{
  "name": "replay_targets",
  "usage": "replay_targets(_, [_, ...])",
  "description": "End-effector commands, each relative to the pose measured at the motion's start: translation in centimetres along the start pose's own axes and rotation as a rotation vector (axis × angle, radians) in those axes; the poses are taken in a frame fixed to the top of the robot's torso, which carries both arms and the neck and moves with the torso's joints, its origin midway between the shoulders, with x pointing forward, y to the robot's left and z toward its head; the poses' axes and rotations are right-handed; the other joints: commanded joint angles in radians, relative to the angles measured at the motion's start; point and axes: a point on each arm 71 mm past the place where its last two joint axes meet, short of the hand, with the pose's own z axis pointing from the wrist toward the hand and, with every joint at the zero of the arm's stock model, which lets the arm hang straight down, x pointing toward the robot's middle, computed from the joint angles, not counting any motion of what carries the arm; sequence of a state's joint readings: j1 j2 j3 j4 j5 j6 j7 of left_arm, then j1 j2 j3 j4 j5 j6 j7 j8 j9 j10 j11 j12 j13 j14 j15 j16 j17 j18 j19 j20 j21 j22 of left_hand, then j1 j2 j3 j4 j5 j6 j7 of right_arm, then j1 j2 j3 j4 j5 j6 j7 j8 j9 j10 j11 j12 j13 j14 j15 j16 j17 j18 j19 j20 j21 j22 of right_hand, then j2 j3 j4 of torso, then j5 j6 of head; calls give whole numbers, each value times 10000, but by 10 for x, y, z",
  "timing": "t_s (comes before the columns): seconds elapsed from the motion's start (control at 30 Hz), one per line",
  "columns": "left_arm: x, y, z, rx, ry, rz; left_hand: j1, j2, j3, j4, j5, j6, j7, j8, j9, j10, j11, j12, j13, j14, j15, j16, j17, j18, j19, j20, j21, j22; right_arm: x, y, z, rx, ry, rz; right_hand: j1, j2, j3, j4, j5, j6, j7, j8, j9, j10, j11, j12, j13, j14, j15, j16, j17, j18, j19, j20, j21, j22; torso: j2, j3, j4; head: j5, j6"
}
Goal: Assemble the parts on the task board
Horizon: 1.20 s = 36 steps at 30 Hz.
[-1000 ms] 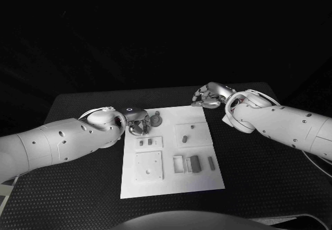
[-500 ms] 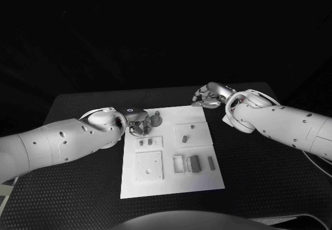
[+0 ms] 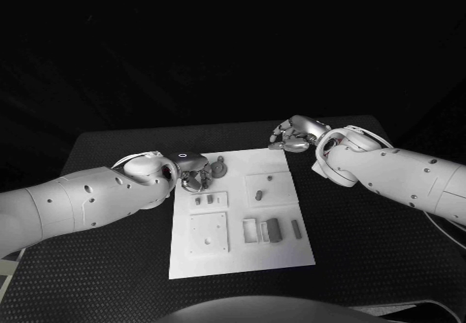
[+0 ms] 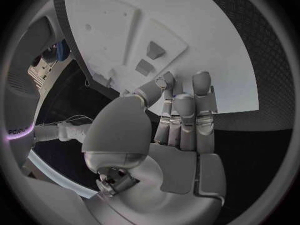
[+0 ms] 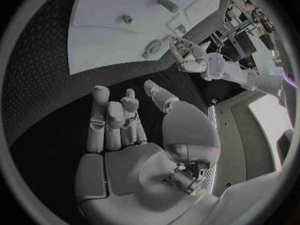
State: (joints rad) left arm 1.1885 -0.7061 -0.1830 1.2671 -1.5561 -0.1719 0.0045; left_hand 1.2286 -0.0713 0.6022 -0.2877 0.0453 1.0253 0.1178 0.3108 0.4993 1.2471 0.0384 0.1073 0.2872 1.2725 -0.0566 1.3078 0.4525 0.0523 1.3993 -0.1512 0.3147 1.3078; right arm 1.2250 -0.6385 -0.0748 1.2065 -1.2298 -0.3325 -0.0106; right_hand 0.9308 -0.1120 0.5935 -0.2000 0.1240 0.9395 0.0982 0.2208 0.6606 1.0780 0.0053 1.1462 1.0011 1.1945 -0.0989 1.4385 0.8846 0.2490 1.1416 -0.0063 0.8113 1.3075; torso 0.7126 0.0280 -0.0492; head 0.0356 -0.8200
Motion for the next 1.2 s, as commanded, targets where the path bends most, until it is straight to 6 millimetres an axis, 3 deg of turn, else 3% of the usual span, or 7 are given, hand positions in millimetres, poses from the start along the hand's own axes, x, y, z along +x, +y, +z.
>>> replay_targets(0.03, [8,-1,0,73,407,32,1,140,59,12,47,69,8,38,6,212,109,12,12,-33,-76,-44,9,613,-2,-55,-23,185,1,1,0,-75,108,4,-47,51,26,-38,18,150,220,-67,14,-52,26,10,-16,94,-3,-58,13,128,17,-4,-53,190,4,1,-1,2,4])
replay_targets(0.73, [7,0,-1,88,216,-170,-22,80,47,15,45,-70,65,-37,-40,90,149,-79,7,-48,-40,-66,8,584,-37,-58,-65,176,1,0,0,-37,119,4,-57,50,26,-33,18,147,221,-72,16,-53,26,10,-18,93,-2,-60,13,128,16,-4,-55,190,1,-1,2,10,21])
replay_targets(1.2, [6,2,-1,-29,197,-395,9,-200,10,0,44,-441,216,-219,-140,-285,278,-252,-36,-91,82,-71,27,609,-66,12,-118,178,1,-1,0,-23,133,2,-62,46,26,-32,18,147,222,-74,18,-53,27,10,-19,93,-2,-61,13,128,16,-4,-56,190,-1,1,10,-25,17])
